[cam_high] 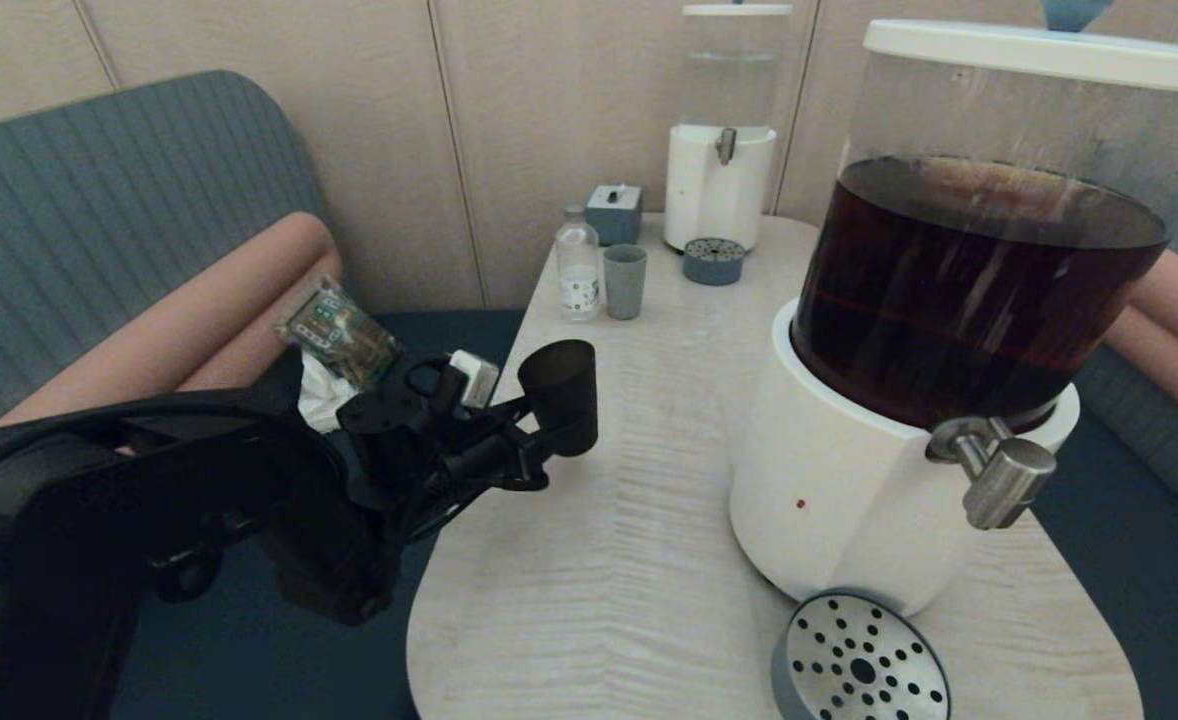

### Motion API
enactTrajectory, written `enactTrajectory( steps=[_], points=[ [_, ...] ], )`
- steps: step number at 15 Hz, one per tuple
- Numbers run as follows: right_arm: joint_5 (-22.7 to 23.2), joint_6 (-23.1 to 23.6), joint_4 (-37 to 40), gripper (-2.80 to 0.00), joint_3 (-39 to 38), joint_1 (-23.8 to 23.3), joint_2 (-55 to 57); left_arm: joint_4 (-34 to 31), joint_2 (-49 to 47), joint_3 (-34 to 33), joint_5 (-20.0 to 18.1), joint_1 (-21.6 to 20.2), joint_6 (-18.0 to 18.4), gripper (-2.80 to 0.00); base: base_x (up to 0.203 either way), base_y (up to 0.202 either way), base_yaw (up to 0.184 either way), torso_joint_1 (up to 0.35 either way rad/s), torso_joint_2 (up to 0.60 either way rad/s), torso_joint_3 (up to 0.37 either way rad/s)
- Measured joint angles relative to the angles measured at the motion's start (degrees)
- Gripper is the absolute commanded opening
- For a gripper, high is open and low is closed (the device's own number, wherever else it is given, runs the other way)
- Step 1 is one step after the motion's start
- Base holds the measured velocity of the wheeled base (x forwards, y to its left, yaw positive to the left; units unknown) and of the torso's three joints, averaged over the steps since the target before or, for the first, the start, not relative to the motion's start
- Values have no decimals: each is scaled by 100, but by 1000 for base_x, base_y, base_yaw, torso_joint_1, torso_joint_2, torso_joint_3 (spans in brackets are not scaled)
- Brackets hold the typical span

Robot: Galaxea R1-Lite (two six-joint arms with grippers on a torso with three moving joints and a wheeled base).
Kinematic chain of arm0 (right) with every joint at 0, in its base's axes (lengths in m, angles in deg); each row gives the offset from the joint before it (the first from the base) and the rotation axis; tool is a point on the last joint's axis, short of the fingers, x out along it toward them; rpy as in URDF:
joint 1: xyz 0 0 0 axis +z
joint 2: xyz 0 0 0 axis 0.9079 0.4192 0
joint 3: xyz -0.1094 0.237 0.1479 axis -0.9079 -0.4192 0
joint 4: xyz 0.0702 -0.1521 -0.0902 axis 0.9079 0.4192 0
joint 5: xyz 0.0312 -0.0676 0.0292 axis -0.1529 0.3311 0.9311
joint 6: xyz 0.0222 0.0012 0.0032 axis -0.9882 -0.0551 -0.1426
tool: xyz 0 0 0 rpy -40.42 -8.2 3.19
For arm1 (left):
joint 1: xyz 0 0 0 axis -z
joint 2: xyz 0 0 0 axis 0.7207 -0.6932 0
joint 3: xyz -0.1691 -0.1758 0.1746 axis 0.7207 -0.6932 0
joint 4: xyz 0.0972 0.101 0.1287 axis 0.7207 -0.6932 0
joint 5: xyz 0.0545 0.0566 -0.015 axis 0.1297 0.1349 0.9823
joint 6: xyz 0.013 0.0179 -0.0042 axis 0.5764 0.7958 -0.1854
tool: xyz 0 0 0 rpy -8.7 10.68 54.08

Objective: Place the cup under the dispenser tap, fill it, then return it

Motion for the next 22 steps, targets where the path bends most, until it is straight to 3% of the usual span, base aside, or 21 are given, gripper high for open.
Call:
enactTrajectory(
  steps=[6, 22],
  points=[
    [-5, 0, 2, -280, 0, 0, 0, 17, -585, 235, 95, -105, -9, -280, 0, 0, 0, 0, 0, 0],
    [-2, -2, 2, -280, 0, -2, 0, 17, -589, 100, 96, -89, -3, -280, 0, 0, 0, 0, 0, 0]
  ],
)
